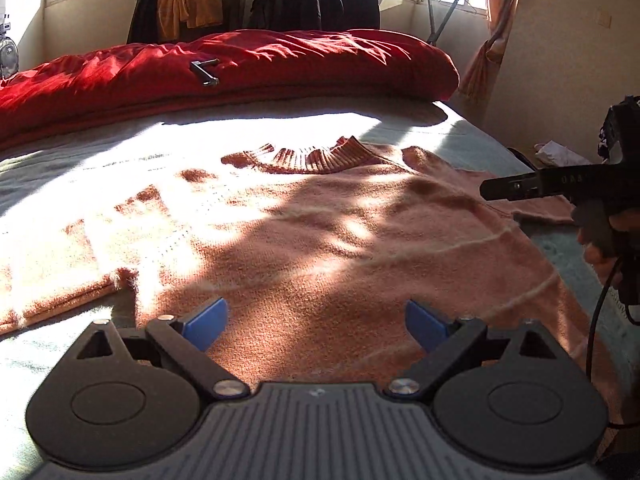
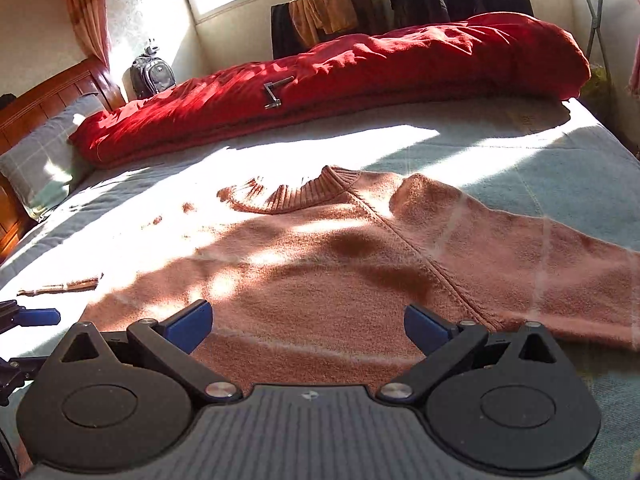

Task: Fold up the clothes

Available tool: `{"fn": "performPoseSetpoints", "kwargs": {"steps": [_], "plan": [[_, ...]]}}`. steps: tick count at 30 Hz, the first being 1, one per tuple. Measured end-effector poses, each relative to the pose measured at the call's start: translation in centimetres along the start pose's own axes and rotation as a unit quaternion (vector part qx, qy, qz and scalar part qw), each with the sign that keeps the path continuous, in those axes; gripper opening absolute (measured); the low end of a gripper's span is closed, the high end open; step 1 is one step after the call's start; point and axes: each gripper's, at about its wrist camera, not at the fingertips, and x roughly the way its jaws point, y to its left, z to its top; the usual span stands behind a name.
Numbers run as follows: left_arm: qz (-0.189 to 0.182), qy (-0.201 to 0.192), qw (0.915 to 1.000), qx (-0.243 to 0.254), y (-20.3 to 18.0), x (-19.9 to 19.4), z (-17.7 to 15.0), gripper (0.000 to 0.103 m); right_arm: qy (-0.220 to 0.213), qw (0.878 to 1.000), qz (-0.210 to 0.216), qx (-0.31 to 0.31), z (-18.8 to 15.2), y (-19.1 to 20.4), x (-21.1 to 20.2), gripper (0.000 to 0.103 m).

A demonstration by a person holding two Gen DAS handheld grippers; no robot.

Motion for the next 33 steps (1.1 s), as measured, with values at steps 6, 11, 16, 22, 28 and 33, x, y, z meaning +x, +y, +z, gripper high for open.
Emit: {"fn": "performPoseSetpoints", "kwargs": {"steps": [6,11,16,22,28,33], "plan": [[-0.002,0.015,0.9995,-0.029,1.3,3.6,1.1,0.095,0.013,1.0,0.006,0.011,2.9,0.2,4.4,0.103],[0.001,0.065,0.9961,-0.06,2.9,7.6,-0.8,0.095,0.033,0.999,0.024,0.01,4.4,0.6,8.3,0.103],[-0.007,0.049,0.9975,-0.051,2.9,7.3,-1.5,0.097,0.066,0.997,0.029,0.008,5.1,0.8,12.5,0.103],[-0.019,0.043,0.9971,-0.061,3.3,7.2,-1.4,0.098,0.08,0.997,0.018,0.01,6.0,0.1,15.9,0.103],[-0.015,0.04,0.9976,-0.055,3.1,7.1,-1.5,0.1,0.078,0.997,0.015,-0.002,8.0,-0.5,18.3,0.103],[-0.012,0.04,0.9973,-0.06,3.2,6.5,-1.1,0.1,0.076,0.997,0.018,-0.027,8.5,1.0,16.7,0.103]]}}
